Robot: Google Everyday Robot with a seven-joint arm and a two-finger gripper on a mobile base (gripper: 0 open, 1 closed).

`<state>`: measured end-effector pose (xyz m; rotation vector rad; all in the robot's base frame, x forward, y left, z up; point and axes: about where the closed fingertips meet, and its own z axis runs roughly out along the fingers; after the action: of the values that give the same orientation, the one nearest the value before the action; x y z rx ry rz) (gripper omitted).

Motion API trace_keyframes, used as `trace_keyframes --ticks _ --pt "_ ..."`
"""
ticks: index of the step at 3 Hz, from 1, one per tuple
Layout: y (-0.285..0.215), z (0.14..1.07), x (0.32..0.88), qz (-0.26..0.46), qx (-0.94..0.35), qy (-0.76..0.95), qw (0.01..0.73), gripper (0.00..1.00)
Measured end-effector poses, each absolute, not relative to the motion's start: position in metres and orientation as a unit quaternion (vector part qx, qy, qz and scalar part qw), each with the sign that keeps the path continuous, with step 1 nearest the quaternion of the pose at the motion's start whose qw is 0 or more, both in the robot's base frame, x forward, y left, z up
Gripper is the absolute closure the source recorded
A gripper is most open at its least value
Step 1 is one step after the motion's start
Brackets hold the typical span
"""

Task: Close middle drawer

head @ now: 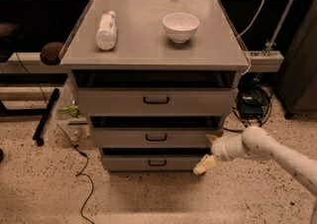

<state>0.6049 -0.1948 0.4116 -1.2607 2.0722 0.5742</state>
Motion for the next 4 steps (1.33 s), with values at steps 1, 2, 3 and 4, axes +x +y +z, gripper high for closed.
trace_keyframes --ticks 1,2,3,4 --pt "-0.205 0.412 0.597 0.223 -0.477 0.791 0.312 0.0" --pt "-0.219 0.413 0.585 0.232 -0.469 0.795 0.305 0.0" --pt "-0.238 0.417 0.571 0.232 -0.457 0.804 0.301 0.0" --pt "-0.258 0.425 0.561 0.222 -0.446 0.813 0.301 0.0"
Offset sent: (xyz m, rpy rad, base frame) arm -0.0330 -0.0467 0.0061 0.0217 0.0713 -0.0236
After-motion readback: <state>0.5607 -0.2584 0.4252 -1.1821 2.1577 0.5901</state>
